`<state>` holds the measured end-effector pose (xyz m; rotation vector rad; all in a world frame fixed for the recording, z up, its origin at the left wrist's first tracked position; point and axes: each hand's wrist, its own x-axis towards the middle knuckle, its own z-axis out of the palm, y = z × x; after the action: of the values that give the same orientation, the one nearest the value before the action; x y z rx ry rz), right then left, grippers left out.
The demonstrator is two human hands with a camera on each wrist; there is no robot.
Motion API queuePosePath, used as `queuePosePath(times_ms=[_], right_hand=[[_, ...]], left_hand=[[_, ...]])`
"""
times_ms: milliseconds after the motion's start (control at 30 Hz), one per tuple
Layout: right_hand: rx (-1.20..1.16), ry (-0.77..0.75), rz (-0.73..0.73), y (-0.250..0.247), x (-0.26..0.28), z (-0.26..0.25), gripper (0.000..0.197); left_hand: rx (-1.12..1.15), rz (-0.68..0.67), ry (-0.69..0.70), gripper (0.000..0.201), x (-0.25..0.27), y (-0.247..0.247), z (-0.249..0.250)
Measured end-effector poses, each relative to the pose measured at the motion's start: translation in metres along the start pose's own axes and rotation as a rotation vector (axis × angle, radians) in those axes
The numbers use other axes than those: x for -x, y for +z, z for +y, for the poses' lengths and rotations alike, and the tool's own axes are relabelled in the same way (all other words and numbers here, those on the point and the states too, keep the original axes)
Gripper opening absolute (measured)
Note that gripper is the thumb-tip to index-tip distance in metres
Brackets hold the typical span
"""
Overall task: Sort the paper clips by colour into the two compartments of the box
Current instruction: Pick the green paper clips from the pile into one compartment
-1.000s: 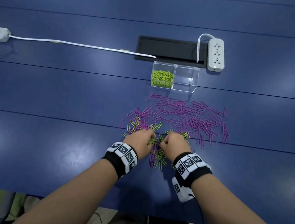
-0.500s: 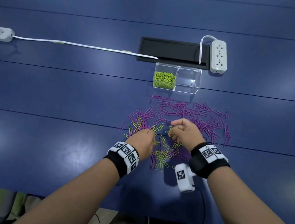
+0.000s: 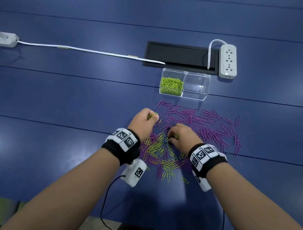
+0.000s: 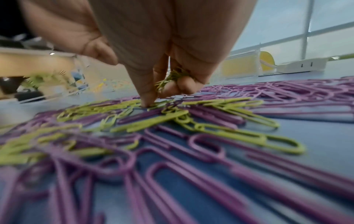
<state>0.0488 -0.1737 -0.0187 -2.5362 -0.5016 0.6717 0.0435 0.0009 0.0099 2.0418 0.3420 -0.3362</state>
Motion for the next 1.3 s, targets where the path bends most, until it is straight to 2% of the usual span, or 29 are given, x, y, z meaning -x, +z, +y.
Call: queuePosePath(times_ms=[133, 333, 467, 567, 733, 867, 967, 1067, 1133, 1233, 1300], right_hand=[[0.127, -0.023, -0.051, 0.008, 0.003, 0.001, 0.019], [0.237, 0.027, -0.116, 0.021, 0.000, -0.002, 0.024], [0.143, 0.080, -0.170, 0.013, -0.005, -0.006, 0.024], [0.049, 0.153, -0.208, -0.003, -0.008, -0.006, 0.010], [-0.181, 0.207, -0.156, -0.056, -0.017, -0.007, 0.025], [-0.212, 0.229, -0.036, -0.107, -0.049, -0.010, 0.031], [-0.109, 0.194, 0.063, -0.132, -0.085, -0.018, 0.030], [0.010, 0.201, 0.103, -0.133, -0.119, -0.029, 0.037], [0.063, 0.210, 0.121, -0.126, -0.132, -0.034, 0.032], [0.163, 0.152, 0.108, -0.114, -0.139, -0.034, 0.007], [0.181, 0.113, 0.111, -0.109, -0.138, -0.027, 0.024]], left_hand=[[-0.012, 0.030, -0.015, 0.011, -0.034, -0.006, 0.026], [-0.312, 0.086, 0.085, 0.008, -0.088, -0.001, 0.075], [-0.504, 0.042, 0.107, 0.017, -0.120, 0.007, 0.094], [-0.614, -0.039, 0.131, 0.017, -0.137, 0.012, 0.100], [-0.646, -0.074, 0.129, 0.012, -0.148, 0.012, 0.094], [-0.479, 0.001, 0.202, 0.025, -0.142, 0.002, 0.084], [-0.372, 0.102, 0.241, 0.023, -0.125, -0.011, 0.076], [-0.289, 0.149, 0.214, 0.015, -0.102, -0.018, 0.056], [-0.280, 0.137, 0.177, 0.012, -0.083, -0.018, 0.038], [-0.324, 0.046, 0.132, 0.012, -0.049, -0.011, 0.014], [-0.347, -0.022, 0.128, 0.011, -0.030, -0.004, 0.001]])
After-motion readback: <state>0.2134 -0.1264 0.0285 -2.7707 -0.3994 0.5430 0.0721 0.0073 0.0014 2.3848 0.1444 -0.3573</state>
